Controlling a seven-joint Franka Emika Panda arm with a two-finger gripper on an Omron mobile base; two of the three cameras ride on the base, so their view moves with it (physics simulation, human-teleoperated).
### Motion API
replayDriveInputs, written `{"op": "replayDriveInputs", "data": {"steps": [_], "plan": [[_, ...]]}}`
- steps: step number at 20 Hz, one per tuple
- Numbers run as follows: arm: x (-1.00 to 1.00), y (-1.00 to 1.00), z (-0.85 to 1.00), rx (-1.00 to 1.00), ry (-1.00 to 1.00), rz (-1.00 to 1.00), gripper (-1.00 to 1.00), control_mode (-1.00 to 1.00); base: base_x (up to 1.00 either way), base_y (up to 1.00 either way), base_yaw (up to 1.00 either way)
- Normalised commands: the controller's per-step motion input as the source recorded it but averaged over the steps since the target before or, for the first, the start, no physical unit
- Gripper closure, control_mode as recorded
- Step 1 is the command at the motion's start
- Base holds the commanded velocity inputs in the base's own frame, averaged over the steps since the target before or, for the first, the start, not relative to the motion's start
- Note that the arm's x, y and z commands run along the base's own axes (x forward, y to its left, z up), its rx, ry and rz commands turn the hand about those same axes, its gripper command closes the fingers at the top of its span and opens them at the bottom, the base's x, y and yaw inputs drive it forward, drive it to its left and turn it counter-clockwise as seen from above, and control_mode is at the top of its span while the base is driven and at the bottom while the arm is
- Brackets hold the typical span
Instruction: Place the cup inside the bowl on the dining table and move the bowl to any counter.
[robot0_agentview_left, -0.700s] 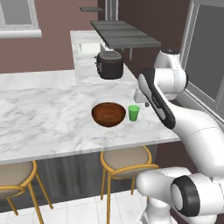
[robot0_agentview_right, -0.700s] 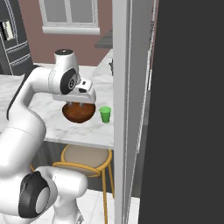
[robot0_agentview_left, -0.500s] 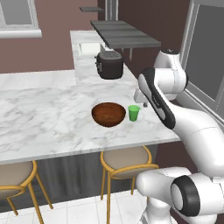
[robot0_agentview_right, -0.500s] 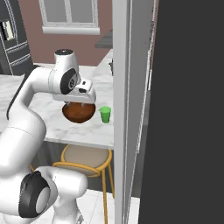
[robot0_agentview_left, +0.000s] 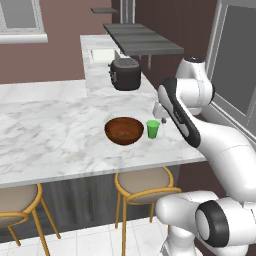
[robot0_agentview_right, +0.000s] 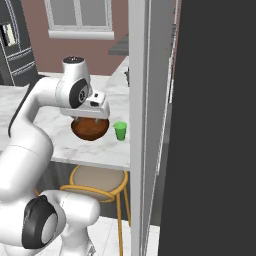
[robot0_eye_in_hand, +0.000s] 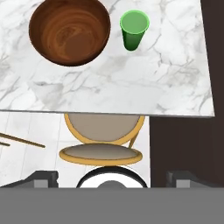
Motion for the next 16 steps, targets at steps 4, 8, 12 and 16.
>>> {"op": "replayDriveInputs", "data": {"steps": [4,8,12,16], "plan": [[0.15,-0.13,-0.06,0.0,0.0,0.0,-1.0,-1.0,0.0,0.0,0.0],[0.34,-0.21,-0.04,0.0,0.0,0.03,-1.0,-1.0,0.0,0.0,0.0],[0.34,-0.23,-0.02,0.0,0.0,0.04,-1.0,-1.0,0.0,0.0,0.0],[0.28,-0.21,0.0,0.0,0.0,0.04,-1.0,-1.0,0.0,0.0,0.0]]}}
